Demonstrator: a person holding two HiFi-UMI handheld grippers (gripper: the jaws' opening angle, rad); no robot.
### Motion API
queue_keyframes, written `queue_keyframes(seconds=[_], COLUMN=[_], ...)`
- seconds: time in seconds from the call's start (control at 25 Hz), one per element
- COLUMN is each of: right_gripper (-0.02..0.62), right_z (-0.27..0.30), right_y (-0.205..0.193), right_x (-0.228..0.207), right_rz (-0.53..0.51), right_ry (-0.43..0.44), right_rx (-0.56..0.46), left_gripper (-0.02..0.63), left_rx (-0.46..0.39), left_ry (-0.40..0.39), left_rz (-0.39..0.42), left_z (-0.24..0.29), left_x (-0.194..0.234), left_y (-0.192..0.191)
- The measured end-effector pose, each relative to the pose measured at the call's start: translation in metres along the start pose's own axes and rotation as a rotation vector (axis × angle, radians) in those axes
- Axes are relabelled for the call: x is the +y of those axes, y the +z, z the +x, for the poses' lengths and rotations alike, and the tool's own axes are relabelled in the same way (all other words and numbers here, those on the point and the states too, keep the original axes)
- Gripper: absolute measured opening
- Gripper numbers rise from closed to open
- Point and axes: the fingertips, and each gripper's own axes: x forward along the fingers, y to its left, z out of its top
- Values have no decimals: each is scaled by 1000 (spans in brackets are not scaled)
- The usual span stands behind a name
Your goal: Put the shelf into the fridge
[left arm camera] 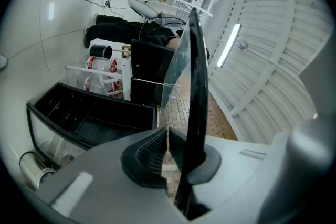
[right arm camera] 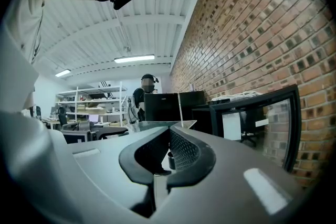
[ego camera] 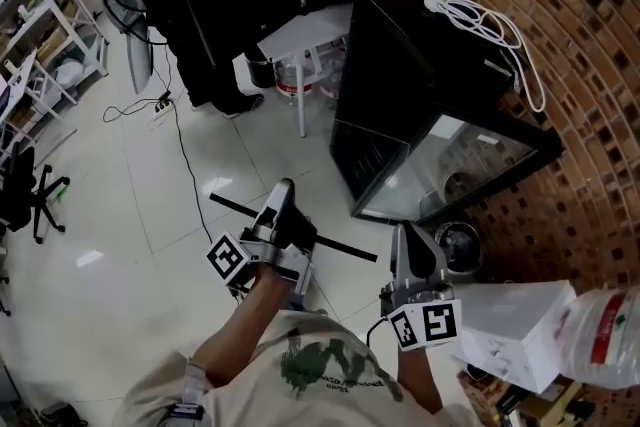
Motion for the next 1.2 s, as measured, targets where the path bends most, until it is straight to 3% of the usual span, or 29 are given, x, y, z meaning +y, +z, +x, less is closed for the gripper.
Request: queue_keyframes(seconds=[0.76, 1.2], right_gripper=[0, 0], right_z=[148, 194], right_y=[20, 27], right_x=[-14, -14], right_rz=[-19, -68], right_ry=[-108, -189], right_rx=[13, 4], left_gripper=[20, 20], left_rx=[104, 202], left_ry=[47, 54], left_rz=[-48, -76], left_z=[131, 178], left_x=[20, 31], left_y=[82, 102])
